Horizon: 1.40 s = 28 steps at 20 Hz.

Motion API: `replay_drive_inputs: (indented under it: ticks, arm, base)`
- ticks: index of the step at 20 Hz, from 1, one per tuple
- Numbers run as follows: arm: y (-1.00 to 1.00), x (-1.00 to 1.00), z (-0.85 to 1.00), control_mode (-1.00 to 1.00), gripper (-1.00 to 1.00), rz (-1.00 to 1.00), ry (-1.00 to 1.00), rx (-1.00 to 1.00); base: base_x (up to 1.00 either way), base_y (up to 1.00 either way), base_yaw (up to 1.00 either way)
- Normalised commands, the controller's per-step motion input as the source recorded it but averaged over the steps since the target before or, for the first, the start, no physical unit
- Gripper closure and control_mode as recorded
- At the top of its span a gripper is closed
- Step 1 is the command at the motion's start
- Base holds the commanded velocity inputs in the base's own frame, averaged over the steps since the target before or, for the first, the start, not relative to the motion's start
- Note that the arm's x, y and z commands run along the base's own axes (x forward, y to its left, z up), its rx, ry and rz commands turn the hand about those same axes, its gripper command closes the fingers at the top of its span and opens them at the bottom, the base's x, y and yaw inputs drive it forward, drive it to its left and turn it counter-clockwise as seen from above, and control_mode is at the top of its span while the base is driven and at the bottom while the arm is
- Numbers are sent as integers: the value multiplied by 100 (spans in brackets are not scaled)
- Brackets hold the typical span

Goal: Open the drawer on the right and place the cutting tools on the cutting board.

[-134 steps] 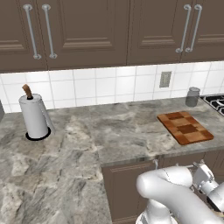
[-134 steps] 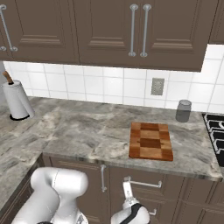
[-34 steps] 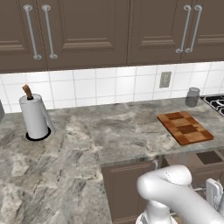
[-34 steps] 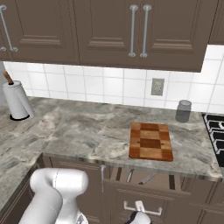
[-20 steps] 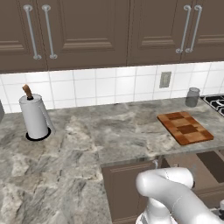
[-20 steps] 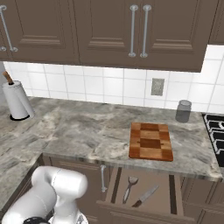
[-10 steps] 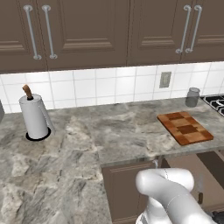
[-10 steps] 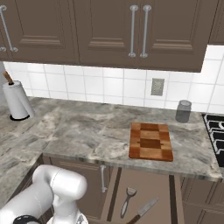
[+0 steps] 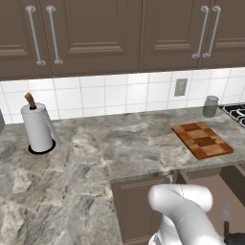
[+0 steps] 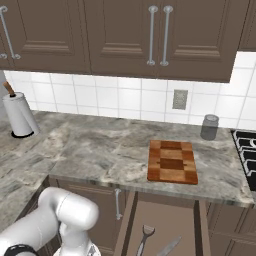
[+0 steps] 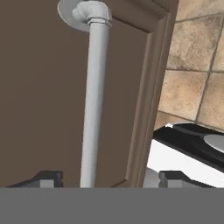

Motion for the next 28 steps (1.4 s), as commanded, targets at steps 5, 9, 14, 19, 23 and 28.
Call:
replay_drive_inputs:
  ticks: [5, 9, 14, 19, 23, 28]
  arm:
    - [-9, 2, 38, -100, -100, -8, 11, 0]
    - [0, 13, 46, -100, -100, -6, 12, 0]
    - [-1, 0, 97, -100, -100, -5, 2, 0]
    - [1, 0, 100, -100, -100, -3, 0, 0]
    - [6, 5, 100, -100, -100, -1, 0, 0]
    - [16, 42, 80, -100, -100, 0, 2, -2]
  base:
    - [0, 0, 0]
    - [0, 0, 0]
    - [0, 0, 0]
    - [0, 0, 0]
    - [0, 0, 0]
    - [0, 0, 0]
